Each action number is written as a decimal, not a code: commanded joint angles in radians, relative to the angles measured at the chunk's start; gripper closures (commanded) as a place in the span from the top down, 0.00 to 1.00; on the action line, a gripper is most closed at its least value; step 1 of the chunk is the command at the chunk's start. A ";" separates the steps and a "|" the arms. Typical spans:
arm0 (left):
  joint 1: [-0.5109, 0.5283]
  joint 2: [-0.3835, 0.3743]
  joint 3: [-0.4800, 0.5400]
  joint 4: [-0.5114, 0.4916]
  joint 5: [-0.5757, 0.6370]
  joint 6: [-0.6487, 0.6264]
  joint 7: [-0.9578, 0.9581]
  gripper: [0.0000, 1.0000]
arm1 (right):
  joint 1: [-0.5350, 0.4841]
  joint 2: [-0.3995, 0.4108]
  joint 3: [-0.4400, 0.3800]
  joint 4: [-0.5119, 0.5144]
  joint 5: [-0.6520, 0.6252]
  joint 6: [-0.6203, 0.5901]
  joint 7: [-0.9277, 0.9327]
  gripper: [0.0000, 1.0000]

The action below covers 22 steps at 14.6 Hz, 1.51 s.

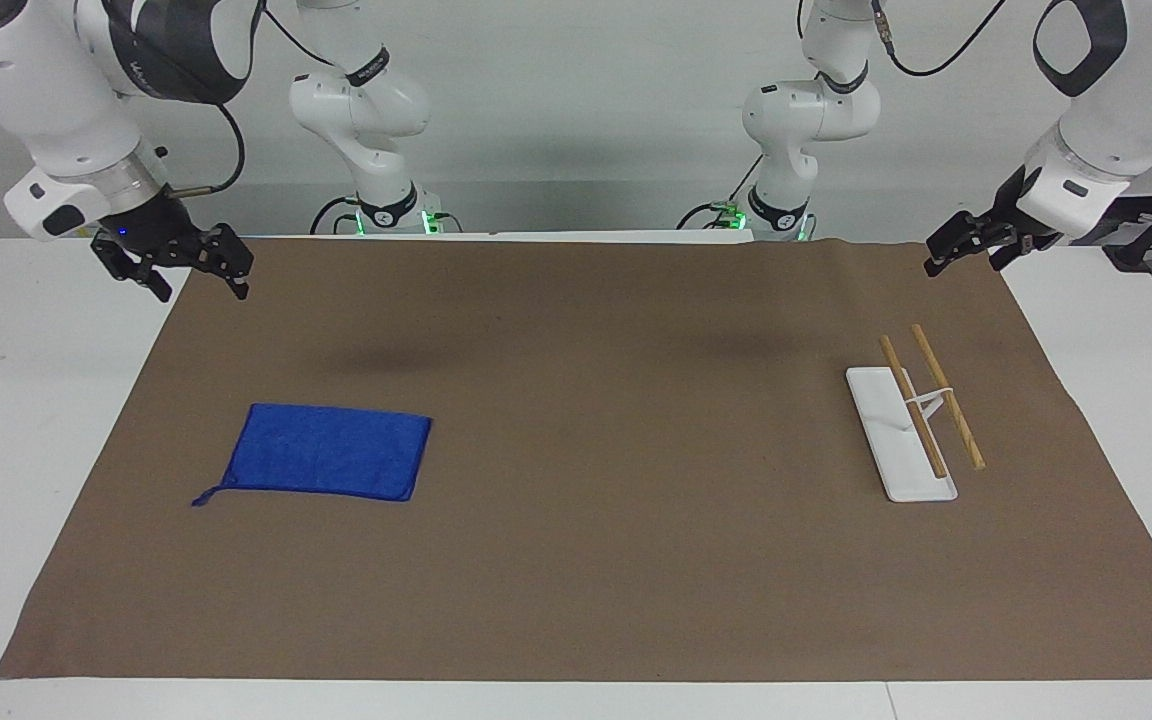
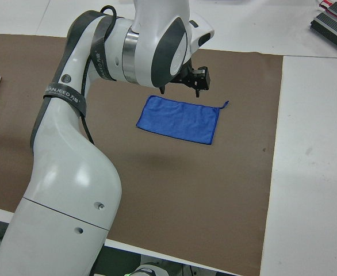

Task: Right arm passes towel to left arm to hang
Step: 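Reach the right gripper down to the blue towel's near corner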

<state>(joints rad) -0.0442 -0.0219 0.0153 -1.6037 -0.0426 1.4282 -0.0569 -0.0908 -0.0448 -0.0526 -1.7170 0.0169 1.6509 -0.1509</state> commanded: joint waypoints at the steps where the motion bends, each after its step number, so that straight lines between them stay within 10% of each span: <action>1: 0.001 -0.016 0.002 -0.013 0.010 0.008 0.003 1.00 | -0.013 0.009 0.008 0.020 0.000 -0.023 -0.013 1.00; 8: 0.001 -0.016 0.002 -0.013 0.009 0.008 0.003 1.00 | -0.017 0.089 0.013 -0.010 0.003 0.071 -0.013 1.00; 16: 0.001 -0.016 0.002 -0.013 0.009 0.008 0.003 1.00 | -0.023 0.253 0.056 -0.363 0.008 0.763 -0.016 1.00; 22: 0.001 -0.016 0.002 -0.013 0.010 0.008 0.003 1.00 | -0.010 0.309 0.057 -0.389 0.006 0.796 -0.058 1.00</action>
<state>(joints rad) -0.0442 -0.0219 0.0153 -1.6037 -0.0426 1.4282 -0.0569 -0.0974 0.2716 0.0006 -2.0855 0.0172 2.4214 -0.1735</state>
